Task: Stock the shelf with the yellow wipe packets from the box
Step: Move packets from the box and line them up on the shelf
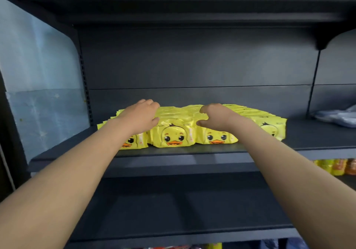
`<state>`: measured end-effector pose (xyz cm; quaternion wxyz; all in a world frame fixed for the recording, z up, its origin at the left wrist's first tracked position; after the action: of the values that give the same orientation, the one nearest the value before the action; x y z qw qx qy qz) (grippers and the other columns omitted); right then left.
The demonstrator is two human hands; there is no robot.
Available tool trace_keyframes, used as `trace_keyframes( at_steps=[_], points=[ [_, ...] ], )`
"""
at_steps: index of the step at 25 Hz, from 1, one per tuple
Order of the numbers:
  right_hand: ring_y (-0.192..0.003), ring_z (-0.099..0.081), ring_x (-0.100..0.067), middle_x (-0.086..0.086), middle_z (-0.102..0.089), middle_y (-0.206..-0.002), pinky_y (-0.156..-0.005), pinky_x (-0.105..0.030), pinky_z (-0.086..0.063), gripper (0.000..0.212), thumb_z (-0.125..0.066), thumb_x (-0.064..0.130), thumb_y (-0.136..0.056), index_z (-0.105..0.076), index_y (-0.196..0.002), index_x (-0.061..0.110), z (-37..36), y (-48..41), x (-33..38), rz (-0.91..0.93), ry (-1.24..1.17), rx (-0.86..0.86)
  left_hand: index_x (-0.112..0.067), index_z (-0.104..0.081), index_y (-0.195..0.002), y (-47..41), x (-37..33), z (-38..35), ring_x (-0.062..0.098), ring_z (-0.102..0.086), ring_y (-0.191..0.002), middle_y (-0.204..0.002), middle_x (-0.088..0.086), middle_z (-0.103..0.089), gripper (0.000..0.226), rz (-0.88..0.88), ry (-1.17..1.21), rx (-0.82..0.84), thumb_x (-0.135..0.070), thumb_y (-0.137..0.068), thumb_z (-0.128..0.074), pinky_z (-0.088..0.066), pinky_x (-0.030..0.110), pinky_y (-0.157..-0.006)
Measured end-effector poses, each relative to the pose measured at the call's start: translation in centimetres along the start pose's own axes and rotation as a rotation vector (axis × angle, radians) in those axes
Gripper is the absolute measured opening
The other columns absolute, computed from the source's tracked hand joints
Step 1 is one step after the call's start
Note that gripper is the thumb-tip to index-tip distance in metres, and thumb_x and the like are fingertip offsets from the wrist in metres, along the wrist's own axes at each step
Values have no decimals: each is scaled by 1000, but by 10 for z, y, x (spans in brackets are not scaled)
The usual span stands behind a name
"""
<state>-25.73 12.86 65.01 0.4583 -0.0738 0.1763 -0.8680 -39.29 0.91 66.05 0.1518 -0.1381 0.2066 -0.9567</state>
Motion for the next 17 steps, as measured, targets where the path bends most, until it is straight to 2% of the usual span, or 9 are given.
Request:
trace_keyframes(
  at_steps=[7,12,17],
  points=[
    [-118,-49,-29,-13,-54,-129,-91,-35,-42,47,-54,35,-92,-50,-127,5,36,75,-87,21,12,19,-12,-41,-133,22,-97,39,23,-41,-124,-132,6,-47,43,94,28,-30,-33,-96,-41,-40,39,-99],
    [-119,-48,-28,-12,-53,-130,-94,-37,-44,50,-51,40,-93,-49,-130,6,62,138,-141,-7,-30,3,-12,-44,-132,43,-160,53,22,-41,-124,-132,5,-48,42,125,114,-20,-32,-95,-44,-39,37,-100],
    [-119,-49,-29,-12,-54,-129,-95,-39,-44,50,-52,40,-92,-49,-129,7,61,198,-180,-44,-64,7,-13,-46,-130,73,-215,51,21,-45,-121,-129,4,-50,40,148,196,1,-33,-95,-44,-42,38,-97]
  ],
)
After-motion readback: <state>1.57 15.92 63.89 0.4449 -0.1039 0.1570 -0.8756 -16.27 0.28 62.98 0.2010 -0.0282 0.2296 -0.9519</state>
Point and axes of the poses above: each hand's wrist, its own y-axis away from the middle knuckle, its own z-axis out of the back of the hand, x = y × z, the point moved 8 cm from there along -y, towards the middle knuckle
